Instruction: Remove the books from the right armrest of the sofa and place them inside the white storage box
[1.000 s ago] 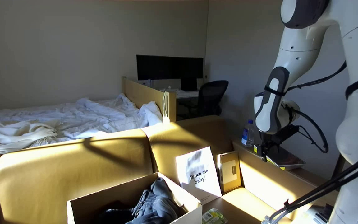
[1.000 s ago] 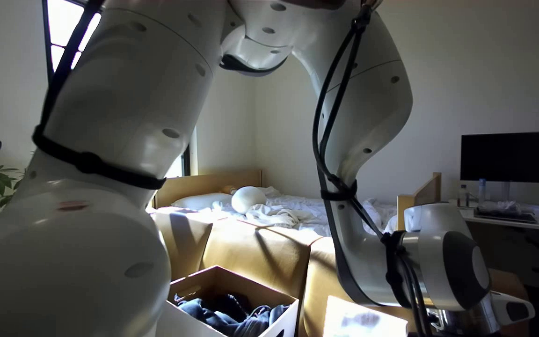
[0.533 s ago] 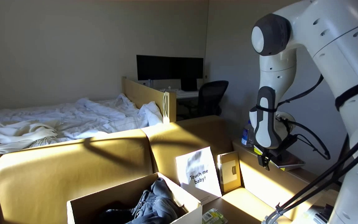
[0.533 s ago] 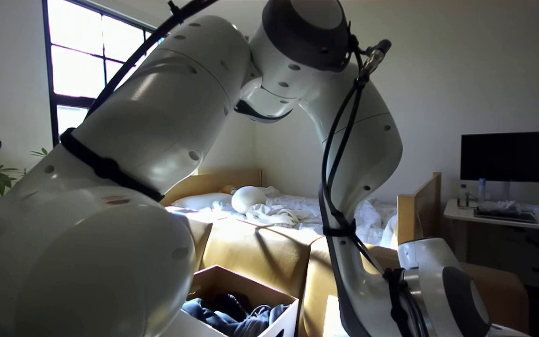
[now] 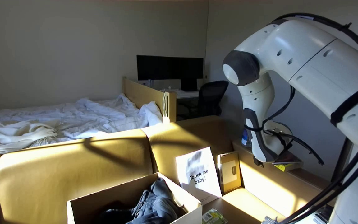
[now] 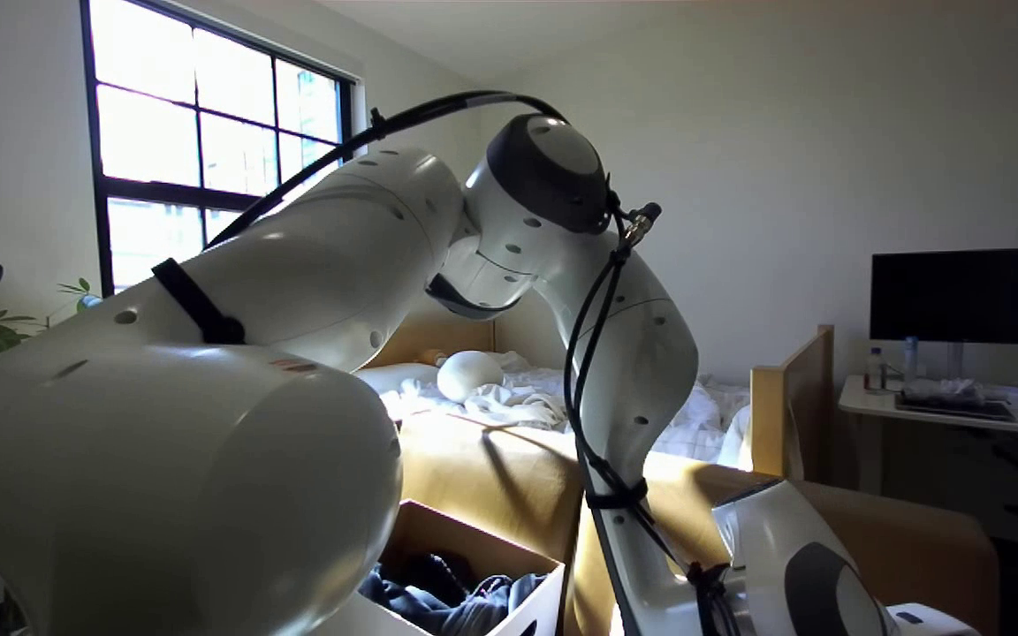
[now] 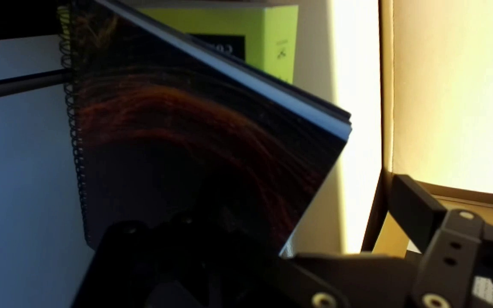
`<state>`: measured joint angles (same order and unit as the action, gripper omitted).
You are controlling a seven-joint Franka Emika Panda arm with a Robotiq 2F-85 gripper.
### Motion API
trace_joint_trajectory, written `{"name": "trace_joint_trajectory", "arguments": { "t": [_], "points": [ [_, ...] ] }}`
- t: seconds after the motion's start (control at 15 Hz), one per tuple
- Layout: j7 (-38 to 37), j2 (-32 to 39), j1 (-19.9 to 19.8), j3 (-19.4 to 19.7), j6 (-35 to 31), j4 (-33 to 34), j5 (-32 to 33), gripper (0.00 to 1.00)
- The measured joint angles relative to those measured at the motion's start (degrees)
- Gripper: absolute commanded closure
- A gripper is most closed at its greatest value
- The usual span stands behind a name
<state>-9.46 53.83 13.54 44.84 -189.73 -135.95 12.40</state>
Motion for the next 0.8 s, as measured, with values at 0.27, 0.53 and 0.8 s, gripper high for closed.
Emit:
{"name": "trace_joint_trajectory", "arguments": {
  "t": [0.27,0.53,0.8],
  "points": [
    [4.49,1.0,0.14,-1.05,0.3,0.01,-5.5,0.0],
    [5.89,0.89,-0.96,-2.23,1.07,-0.11,-6.07,0.0],
    [5.93,0.93,-1.02,-2.49,1.09,-0.36,-6.57,0.32]
  ]
}}
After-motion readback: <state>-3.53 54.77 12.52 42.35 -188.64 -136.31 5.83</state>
